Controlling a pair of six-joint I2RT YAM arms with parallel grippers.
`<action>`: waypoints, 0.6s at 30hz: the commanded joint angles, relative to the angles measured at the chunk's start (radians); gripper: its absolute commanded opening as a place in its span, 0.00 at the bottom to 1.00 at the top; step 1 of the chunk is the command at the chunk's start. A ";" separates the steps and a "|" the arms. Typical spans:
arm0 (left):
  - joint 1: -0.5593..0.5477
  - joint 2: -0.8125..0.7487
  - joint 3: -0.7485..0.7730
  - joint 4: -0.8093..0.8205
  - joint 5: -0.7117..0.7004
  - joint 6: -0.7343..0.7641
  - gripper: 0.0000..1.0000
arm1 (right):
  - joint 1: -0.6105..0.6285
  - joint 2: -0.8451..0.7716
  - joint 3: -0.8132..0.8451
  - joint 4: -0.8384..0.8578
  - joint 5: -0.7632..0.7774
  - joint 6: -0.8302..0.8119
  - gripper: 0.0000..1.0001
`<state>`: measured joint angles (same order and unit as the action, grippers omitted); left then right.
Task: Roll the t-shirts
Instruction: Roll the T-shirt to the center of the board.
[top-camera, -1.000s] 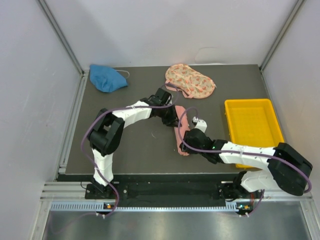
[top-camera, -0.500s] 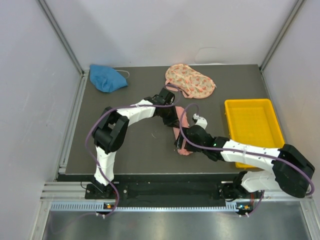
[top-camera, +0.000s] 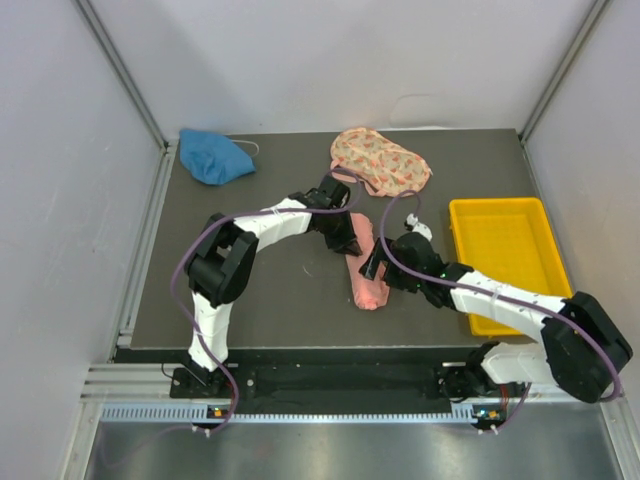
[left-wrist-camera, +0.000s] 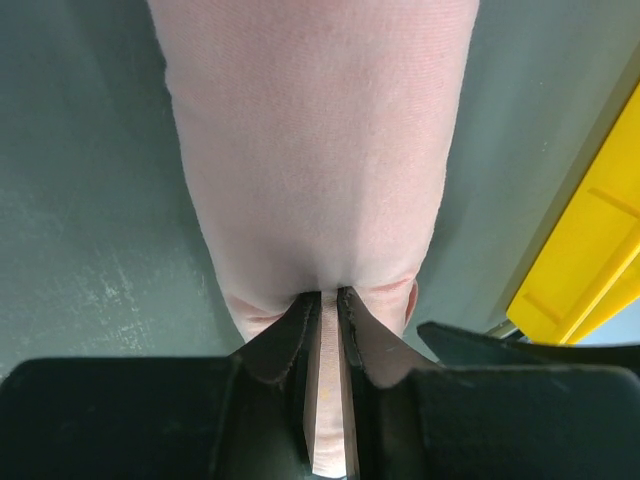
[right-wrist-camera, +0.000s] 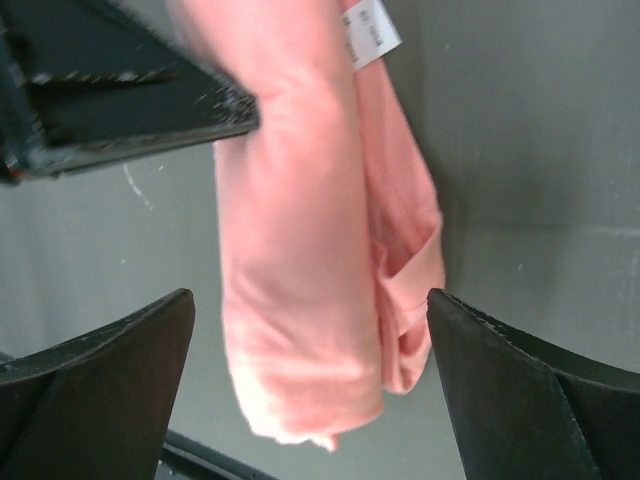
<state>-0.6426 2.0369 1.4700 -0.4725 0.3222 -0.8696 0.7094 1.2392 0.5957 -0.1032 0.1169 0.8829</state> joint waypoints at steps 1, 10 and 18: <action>-0.003 0.029 0.030 -0.034 -0.054 0.018 0.17 | -0.048 0.032 -0.014 0.120 -0.100 -0.025 0.99; -0.005 0.037 0.044 -0.041 -0.057 0.020 0.17 | -0.076 0.120 -0.020 0.184 -0.114 -0.036 0.99; -0.006 0.039 0.049 -0.051 -0.060 0.024 0.17 | -0.102 0.111 -0.034 0.166 -0.085 -0.062 0.99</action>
<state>-0.6445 2.0518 1.4979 -0.5030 0.3149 -0.8650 0.6334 1.3769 0.5758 0.0460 0.0059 0.8558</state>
